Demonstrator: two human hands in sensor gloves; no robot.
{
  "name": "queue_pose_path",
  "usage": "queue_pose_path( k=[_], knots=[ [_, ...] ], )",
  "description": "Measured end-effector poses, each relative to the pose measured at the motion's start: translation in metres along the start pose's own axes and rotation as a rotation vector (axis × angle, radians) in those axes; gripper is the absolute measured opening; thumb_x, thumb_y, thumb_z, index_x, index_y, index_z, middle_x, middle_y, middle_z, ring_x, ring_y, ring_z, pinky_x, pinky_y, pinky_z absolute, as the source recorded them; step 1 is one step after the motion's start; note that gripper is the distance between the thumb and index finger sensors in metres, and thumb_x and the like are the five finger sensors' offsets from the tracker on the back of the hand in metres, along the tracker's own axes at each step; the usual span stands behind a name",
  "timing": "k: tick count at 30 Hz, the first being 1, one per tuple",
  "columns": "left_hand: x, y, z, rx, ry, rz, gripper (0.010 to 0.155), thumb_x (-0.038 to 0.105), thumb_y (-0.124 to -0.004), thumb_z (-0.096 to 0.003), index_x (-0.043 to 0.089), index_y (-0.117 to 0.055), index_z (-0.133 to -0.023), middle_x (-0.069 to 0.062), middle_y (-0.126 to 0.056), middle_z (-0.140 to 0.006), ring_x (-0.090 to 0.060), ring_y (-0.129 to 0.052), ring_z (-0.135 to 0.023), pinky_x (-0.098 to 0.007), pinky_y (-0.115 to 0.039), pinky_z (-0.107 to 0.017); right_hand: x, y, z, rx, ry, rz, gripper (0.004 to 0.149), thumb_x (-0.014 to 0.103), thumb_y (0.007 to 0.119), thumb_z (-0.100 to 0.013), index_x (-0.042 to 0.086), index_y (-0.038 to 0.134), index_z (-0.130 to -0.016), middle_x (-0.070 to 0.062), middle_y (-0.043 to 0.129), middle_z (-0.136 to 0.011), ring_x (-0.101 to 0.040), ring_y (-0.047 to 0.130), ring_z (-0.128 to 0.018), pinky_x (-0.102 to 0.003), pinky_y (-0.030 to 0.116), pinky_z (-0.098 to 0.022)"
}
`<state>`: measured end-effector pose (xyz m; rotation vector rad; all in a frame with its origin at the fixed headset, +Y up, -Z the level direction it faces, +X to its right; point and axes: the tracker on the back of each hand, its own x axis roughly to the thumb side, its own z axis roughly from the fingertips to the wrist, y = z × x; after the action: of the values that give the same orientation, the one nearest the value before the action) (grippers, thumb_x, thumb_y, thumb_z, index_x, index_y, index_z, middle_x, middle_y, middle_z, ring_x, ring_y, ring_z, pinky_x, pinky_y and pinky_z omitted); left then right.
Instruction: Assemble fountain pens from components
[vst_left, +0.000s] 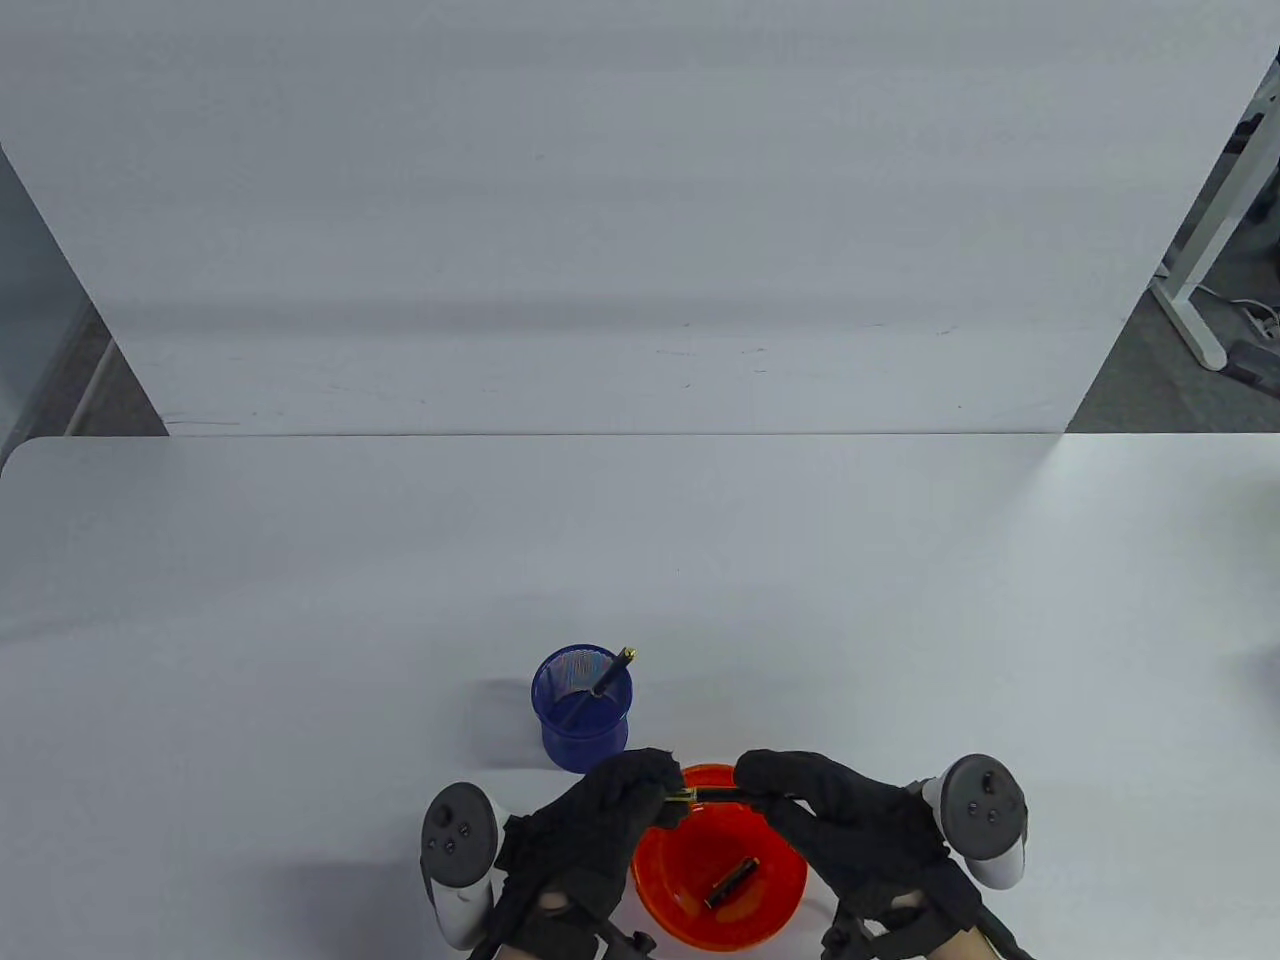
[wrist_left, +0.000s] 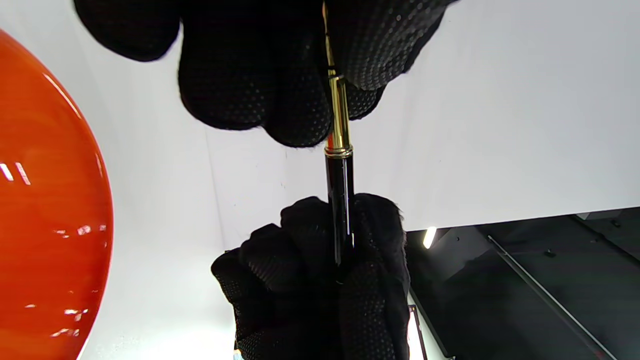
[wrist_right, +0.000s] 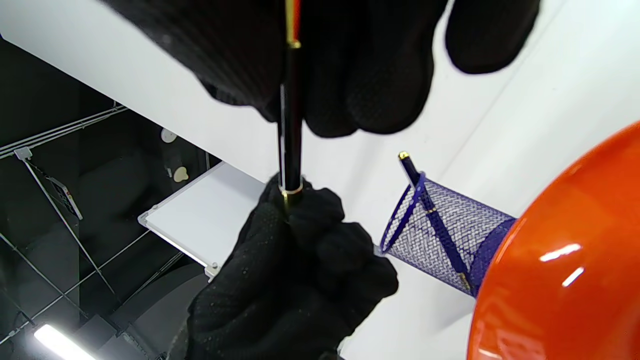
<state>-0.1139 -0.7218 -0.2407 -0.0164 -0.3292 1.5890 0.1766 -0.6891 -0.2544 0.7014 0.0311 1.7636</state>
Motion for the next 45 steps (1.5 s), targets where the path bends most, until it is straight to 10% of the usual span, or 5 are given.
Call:
queue_pose_path(
  k=[45],
  knots=[
    [0.0016, -0.0009, 0.0001, 0.002, -0.005, -0.004, 0.039, 0.020, -0.076, -0.0587, 0.010, -0.081, -0.096, -0.023, -0.093, -0.084, -0.047, -0.092, -0.070, -0.072, -0.063, -0.060, 0.0008, -0.0001, 0.0001, -0.009, 0.009, 0.006, 0.042, 0.026, 0.081, -0.055, 0.015, 0.081, -0.095, -0.020, 0.092, -0.091, -0.044, 0.089, -0.072, -0.069, 0.062, -0.064]
  ],
)
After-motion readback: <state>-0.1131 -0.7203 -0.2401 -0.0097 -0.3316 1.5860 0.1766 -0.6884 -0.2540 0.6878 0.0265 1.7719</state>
